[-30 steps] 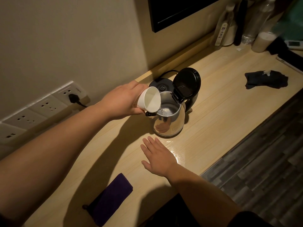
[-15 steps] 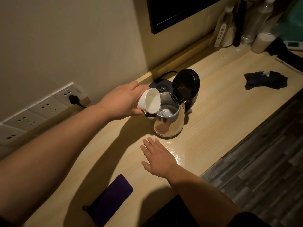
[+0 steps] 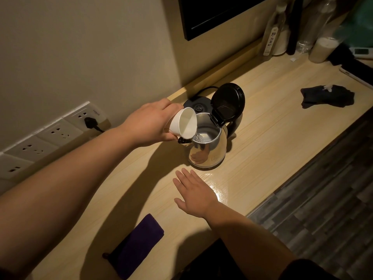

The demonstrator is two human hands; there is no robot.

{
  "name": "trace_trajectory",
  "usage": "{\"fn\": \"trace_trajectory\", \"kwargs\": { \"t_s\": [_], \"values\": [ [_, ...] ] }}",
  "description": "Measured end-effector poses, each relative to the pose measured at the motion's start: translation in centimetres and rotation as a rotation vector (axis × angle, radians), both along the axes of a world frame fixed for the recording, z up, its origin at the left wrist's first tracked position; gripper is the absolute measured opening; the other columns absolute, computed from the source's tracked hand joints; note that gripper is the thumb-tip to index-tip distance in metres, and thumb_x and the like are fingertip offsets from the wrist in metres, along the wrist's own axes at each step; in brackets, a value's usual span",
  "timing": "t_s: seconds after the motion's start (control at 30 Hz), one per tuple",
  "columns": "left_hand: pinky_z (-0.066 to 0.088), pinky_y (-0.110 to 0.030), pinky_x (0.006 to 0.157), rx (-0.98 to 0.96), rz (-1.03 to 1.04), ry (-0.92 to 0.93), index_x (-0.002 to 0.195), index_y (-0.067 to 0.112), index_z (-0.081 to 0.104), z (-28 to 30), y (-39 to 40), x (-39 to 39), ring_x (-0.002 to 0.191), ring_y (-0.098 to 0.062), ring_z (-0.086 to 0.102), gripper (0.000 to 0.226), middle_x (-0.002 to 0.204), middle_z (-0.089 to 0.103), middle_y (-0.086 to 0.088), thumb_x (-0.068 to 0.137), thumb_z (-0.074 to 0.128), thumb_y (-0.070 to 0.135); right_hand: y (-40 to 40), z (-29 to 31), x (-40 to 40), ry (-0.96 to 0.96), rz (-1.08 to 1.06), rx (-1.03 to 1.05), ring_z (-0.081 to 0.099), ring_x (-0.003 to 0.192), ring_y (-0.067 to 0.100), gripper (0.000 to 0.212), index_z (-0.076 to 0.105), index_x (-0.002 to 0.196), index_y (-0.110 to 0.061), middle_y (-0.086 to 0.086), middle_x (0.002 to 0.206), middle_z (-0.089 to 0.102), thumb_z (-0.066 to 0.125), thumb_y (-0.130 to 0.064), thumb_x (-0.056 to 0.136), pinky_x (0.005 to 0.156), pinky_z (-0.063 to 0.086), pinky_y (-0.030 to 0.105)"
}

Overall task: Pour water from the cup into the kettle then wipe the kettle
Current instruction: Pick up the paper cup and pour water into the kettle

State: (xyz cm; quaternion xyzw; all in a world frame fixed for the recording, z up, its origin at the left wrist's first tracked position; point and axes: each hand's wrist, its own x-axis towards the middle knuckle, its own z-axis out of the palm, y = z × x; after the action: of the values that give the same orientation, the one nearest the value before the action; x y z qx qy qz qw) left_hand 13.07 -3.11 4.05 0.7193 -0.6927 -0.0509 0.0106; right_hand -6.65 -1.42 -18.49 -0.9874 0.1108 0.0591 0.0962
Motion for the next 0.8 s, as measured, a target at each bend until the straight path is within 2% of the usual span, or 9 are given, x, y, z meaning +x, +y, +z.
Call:
{"fn": "trace_trajectory", "kwargs": {
  "t_s": [0.13, 0.8],
  "values": [
    [0.040, -0.036, 0.084, 0.001, -0.007, -0.010, 0.139, 0.024, 0.041, 0.10, 0.00, -0.14, 0.107, -0.028, 0.051, 0.084, 0.124, 0.052, -0.007, 0.069, 0.083, 0.044, -0.02, 0.05, -0.04, 0.003, -0.001, -0.003, 0.002, 0.151, 0.032, 0.070, 0.021, 0.155, -0.014, 0.013, 0.164, 0.012, 0.017, -0.057, 0.100, 0.115, -0.016, 0.043],
    [0.035, -0.037, 0.087, 0.029, -0.019, -0.090, 0.139, 0.026, 0.039, 0.53, -0.44, -0.34, 0.109, -0.028, 0.050, 0.084, 0.123, 0.051, -0.006, 0.069, 0.081, 0.048, -0.02, 0.24, -0.06, -0.001, 0.005, 0.005, 0.003, 0.151, 0.032, 0.070, 0.023, 0.155, -0.013, 0.013, 0.164, 0.015, 0.017, -0.056, 0.099, 0.115, -0.016, 0.044]
  ]
}}
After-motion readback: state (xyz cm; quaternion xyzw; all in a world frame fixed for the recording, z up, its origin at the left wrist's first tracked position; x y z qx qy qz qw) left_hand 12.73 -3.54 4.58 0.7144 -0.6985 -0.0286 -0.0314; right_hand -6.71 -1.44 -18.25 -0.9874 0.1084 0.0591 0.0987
